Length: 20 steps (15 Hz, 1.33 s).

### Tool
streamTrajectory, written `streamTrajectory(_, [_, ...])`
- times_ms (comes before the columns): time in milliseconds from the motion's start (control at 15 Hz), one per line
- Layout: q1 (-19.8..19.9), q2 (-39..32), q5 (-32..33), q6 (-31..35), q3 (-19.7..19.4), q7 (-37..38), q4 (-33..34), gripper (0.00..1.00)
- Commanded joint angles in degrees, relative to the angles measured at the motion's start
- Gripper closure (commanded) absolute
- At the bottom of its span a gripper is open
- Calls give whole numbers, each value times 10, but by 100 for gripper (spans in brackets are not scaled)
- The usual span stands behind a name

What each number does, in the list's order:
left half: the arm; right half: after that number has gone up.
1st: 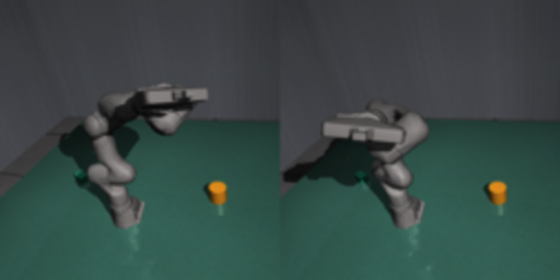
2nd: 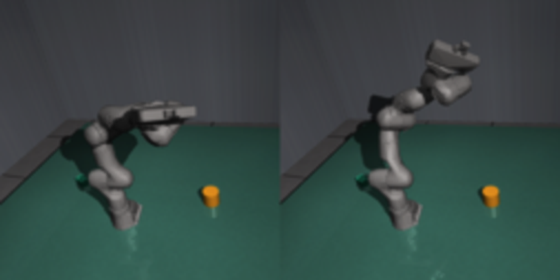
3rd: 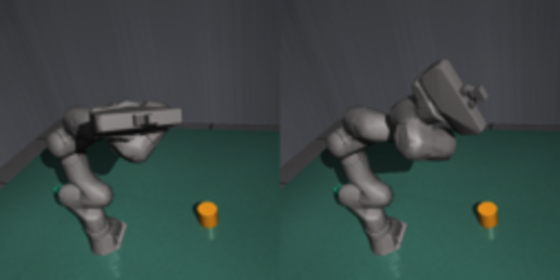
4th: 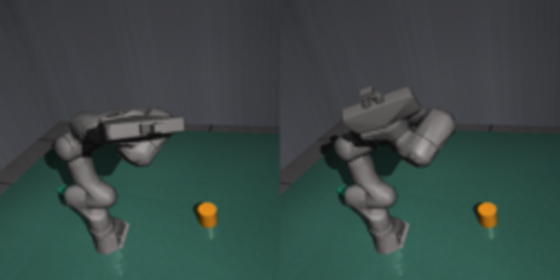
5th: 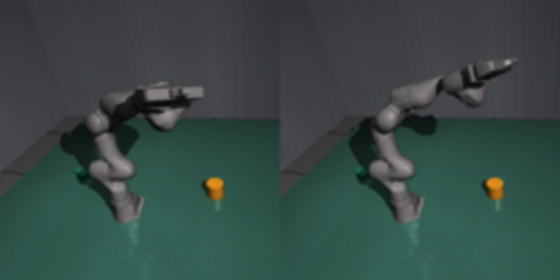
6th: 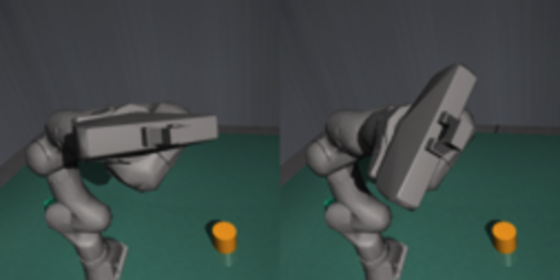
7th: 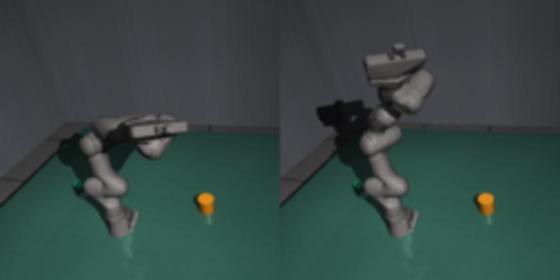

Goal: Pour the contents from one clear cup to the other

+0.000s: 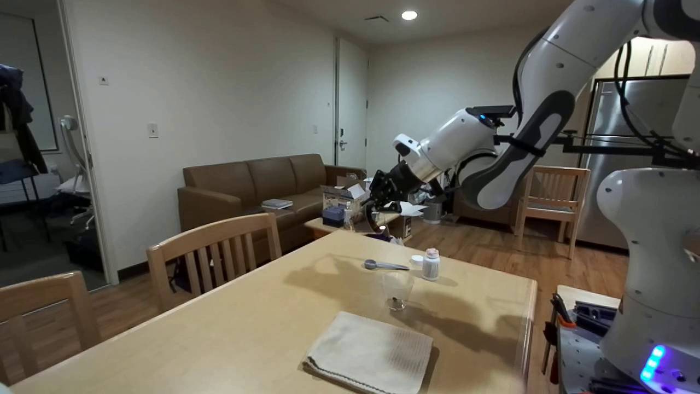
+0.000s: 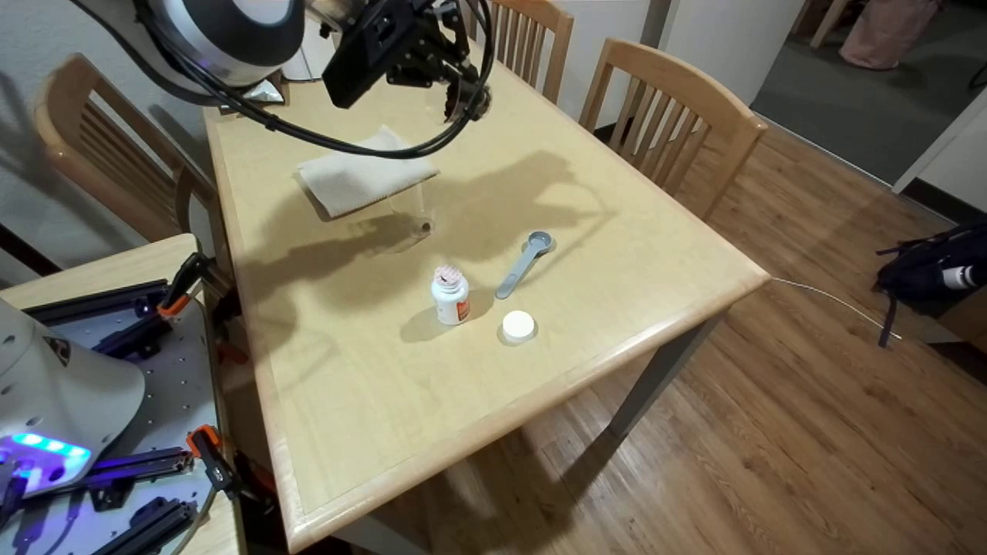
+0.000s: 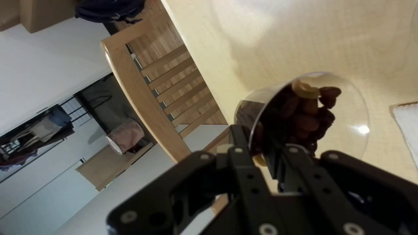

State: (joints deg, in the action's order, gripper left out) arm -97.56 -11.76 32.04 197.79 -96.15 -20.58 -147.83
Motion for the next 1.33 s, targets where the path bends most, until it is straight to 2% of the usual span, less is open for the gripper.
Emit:
streamTrajectory(0, [-74,-22,-30,3,-67,-3,-5,95])
streamTrajectory(200, [-138,-26,-30,4,-125,7,-19,95])
streamTrajectory(267, [-98,-1,-10,0,-92,1,-5,81])
streamTrajectory(400, [-124,-2,-12,0,-115,1,-11,81])
streamTrajectory(733, [-129,-3,-14,0,-119,1,-11,81])
streamTrajectory(800, [-130,4,-9,3,-118,-3,-12,95])
streamTrajectory(867, [-138,6,-4,4,-124,-5,-13,95])
streamTrajectory(1133, [-196,2,13,4,-183,-16,-15,95])
streamTrajectory(1267, [-245,1,20,4,-234,-15,-17,95])
